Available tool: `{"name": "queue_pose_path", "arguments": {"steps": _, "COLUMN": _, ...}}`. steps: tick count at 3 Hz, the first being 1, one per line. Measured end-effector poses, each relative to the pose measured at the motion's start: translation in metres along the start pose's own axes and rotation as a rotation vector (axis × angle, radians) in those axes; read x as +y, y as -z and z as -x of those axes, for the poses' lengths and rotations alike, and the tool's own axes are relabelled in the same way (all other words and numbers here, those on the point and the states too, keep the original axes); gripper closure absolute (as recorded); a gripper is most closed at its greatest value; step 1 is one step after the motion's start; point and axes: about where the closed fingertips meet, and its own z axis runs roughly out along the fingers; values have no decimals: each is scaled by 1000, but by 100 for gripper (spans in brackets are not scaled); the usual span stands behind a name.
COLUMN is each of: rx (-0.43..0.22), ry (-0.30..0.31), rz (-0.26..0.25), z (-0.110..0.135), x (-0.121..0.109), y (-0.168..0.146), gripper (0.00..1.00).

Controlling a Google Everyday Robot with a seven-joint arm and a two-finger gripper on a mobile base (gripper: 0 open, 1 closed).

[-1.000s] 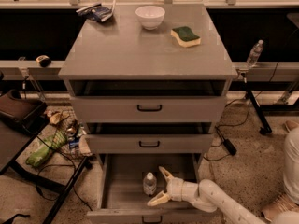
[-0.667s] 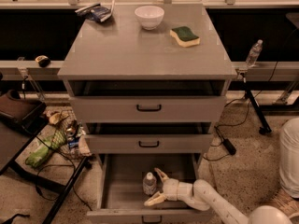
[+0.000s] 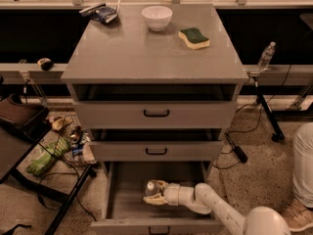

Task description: Pick blue plastic bottle from bottom drawer and place on counter

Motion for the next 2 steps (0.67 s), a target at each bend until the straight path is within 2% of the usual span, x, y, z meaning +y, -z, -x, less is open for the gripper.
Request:
{"name": "queue_pose_path", "arguments": {"steps": 1, "rx": 35, "ry": -53, "rz": -19, "z": 22, "x": -5, "y": -2, "gripper": 81}}
{"name": "queue_pose_path", "arguments": {"steps": 2, "rx": 64, "ry": -102, "rz": -45, "z": 44, "x": 5, "y": 17, "gripper": 100}}
